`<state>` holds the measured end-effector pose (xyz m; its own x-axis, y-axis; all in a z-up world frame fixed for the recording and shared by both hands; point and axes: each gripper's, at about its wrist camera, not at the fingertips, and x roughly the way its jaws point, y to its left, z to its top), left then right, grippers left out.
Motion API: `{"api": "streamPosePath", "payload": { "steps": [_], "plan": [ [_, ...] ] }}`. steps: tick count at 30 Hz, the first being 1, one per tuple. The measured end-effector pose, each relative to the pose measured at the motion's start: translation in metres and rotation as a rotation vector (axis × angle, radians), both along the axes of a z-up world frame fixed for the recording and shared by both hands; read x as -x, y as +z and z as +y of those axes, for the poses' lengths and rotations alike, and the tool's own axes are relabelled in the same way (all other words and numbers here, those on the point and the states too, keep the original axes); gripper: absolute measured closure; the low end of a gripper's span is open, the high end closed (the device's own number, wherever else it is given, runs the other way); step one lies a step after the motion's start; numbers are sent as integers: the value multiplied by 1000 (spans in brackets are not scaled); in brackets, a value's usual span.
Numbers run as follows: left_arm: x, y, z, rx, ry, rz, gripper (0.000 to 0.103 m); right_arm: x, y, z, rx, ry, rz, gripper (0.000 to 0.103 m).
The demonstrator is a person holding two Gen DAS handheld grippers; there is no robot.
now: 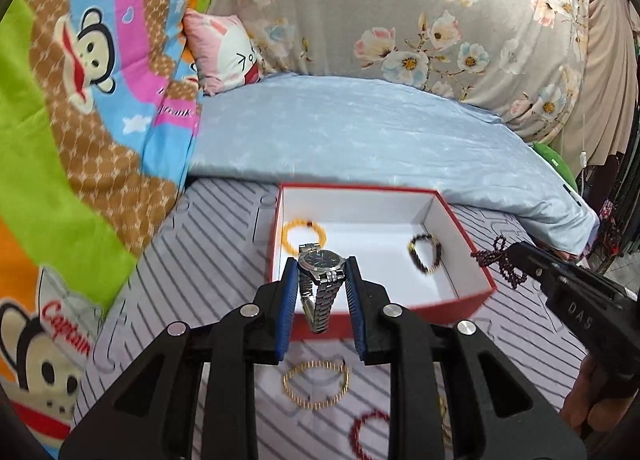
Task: Organize jewelry
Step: 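Lower the watch and bead strand into the red box and open both tools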
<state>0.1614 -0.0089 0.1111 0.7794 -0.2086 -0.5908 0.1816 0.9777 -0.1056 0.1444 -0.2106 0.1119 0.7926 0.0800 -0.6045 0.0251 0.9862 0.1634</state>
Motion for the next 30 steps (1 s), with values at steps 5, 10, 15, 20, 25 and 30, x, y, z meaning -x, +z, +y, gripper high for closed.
{"api": "streamPosePath", "payload": {
  "steps": [5,10,15,20,25,30],
  "plan": [
    [-39,-11,-15,-21,6,17,80,-35,-13,5,-10,18,23,98],
    [-67,-30,-24,-43,8,47,80,-59,-35,6,-20,22,65,98],
    [-83,-48,-28,-54,9,73,80,-73,-52,6,-19,21,97,98],
    [-92,-57,-31,-56,12,91,80,-80,-63,6,-21,20,117,98],
    [-93,-60,-33,-69,26,76,77,-78,-64,9,12,3,114,80],
    [-86,-49,-32,-71,35,41,57,-64,-52,11,41,-10,71,62]
  ]
}}
